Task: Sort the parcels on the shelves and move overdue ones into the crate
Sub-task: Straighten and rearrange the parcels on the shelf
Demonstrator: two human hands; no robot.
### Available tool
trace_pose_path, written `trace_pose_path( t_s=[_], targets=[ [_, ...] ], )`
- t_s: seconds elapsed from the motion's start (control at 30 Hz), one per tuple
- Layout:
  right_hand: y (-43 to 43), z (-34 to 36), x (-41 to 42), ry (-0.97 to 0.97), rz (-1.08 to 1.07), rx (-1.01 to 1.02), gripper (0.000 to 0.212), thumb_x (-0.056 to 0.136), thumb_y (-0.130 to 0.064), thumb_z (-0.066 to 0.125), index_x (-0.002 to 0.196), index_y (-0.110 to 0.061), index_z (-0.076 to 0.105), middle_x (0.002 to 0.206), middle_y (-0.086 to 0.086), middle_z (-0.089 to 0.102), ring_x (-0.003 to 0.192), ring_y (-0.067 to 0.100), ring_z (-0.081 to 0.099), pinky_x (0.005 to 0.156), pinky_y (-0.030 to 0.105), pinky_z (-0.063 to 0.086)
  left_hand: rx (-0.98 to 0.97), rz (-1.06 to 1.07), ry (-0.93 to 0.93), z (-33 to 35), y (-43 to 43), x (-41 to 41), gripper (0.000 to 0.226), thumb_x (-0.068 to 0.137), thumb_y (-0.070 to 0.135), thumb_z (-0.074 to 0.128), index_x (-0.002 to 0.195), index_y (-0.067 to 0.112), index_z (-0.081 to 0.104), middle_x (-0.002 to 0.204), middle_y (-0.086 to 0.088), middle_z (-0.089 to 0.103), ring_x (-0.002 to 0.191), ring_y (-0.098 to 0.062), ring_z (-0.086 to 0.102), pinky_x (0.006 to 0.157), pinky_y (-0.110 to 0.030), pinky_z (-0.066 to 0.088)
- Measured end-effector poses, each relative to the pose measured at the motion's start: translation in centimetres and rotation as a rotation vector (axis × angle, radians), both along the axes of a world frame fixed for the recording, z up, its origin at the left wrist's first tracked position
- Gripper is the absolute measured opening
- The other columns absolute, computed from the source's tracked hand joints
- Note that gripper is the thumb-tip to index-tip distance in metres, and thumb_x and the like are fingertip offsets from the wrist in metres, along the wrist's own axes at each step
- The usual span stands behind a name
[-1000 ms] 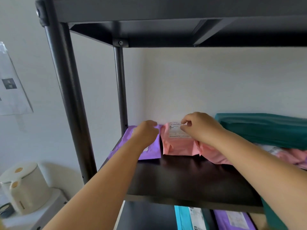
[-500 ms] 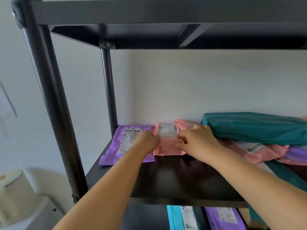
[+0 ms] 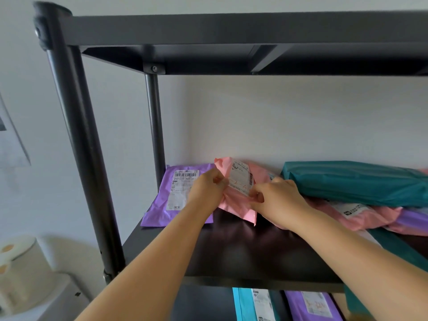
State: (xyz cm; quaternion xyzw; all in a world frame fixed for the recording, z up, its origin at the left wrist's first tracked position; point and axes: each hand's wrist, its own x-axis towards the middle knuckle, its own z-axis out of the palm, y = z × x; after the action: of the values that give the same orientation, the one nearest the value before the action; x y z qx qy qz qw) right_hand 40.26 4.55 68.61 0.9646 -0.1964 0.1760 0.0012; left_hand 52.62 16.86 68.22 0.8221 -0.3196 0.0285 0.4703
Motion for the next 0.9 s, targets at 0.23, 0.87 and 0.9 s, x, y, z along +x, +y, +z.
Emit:
trace_pose_path(
  t_s=[0.23, 0.87, 0.9],
  targets=[
    [0.4, 0.4, -0.1, -0.061, 0.011, 0.037, 0.034, 0.093, -0.048, 0.053, 0.121, -0.033, 0.064, 0.115, -0.008, 0.066, 0.116, 0.021, 0.051, 0.099, 0.038, 0.038, -0.133, 0.009, 0.058, 0.1, 0.3, 0.0, 0.015, 0.096, 0.018, 0.055, 0.081, 0.015, 0.055, 0.072, 0.004, 0.057, 0.065, -0.018, 0.052, 0.062, -0.030, 0.042],
    [1.6, 2.8, 2.6, -0.602, 0.365, 1.511, 0.038, 0.094, -0.018, 0.062, 0.132, -0.013, 0.057, 0.114, 0.008, 0.073, 0.106, 0.029, 0.069, 0.094, 0.050, 0.054, -0.635, -0.144, 0.477, 3.1, 4.6, -1.2, 0.023, 0.090, 0.019, 0.064, 0.107, 0.006, 0.059, 0.089, -0.009, 0.069, 0.063, -0.021, 0.061, 0.057, -0.026, 0.048],
    [1.7, 2.7, 2.6, -0.608, 0.369, 1.518, 0.039, 0.094, -0.017, 0.062, 0.132, -0.014, 0.056, 0.114, 0.008, 0.073, 0.106, 0.030, 0.069, 0.096, 0.052, 0.053, -0.614, -0.164, 0.497, 2.9, 4.6, -1.1, 0.030, 0.088, 0.025, 0.068, 0.112, 0.010, 0.060, 0.099, -0.009, 0.072, 0.076, -0.023, 0.067, 0.068, -0.031, 0.051]
  ],
)
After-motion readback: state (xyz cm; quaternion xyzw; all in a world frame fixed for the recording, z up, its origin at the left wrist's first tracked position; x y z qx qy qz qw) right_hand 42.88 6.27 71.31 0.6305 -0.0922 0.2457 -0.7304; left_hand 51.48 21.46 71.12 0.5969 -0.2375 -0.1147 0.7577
